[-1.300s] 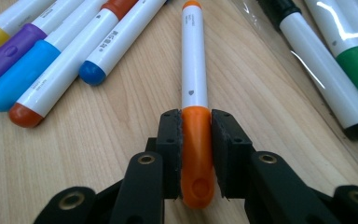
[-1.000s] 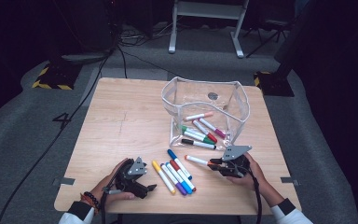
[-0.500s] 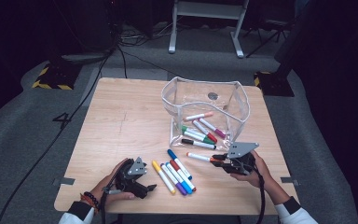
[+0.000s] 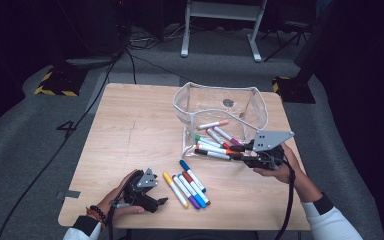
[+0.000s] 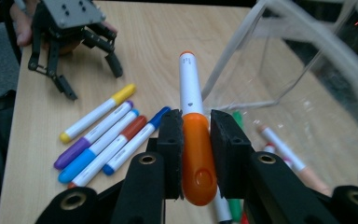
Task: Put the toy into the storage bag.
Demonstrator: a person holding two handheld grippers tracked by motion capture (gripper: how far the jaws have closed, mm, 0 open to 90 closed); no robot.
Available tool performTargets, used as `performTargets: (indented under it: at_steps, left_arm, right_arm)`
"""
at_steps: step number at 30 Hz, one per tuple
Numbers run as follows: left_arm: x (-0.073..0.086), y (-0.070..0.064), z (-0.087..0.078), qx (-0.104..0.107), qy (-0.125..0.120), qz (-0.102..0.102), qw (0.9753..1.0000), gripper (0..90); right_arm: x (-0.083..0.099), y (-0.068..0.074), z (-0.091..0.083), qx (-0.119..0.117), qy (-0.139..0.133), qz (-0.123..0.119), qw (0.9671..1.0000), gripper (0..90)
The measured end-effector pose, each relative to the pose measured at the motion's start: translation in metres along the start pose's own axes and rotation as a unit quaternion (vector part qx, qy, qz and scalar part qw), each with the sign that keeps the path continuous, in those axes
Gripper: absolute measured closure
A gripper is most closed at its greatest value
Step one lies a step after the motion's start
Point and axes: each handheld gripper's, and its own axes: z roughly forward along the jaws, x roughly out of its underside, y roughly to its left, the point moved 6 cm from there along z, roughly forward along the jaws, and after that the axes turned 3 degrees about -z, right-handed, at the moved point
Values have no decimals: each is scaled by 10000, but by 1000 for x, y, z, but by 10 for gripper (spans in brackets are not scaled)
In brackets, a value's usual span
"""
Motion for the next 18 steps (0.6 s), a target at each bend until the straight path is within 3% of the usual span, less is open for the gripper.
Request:
performTargets:
  at_steps: [2,3,8,9,12,16,18]
  left_arm:
    - [0,0,0,-1,-1,2,10000,126]
    - [0,0,0,1,-3,0,10000,126]
    - [0,0,0,-2,-1,3,10000,126]
    - [0,0,0,2,-6,-3,10000,127]
    - [0,0,0,8,-12,-3,10000,127]
    - [0,0,0,9,-13,-4,10000,126]
    - [0,0,0,10,-12,-4,10000,127]
  right_arm:
    - [-5,-2,-2,43,-14,-33,10000,751]
    - [-20,-11,-12,121,-124,-75,9998,751]
    - [-37,-28,-25,308,-266,-93,9991,751]
    - [-44,-41,-32,474,-292,-81,9984,751]
    - [-48,-50,-35,520,-293,-45,9982,751]
    - [-49,-75,-33,704,-147,51,9974,751]
    - [-48,-78,-32,715,-129,68,9973,751]
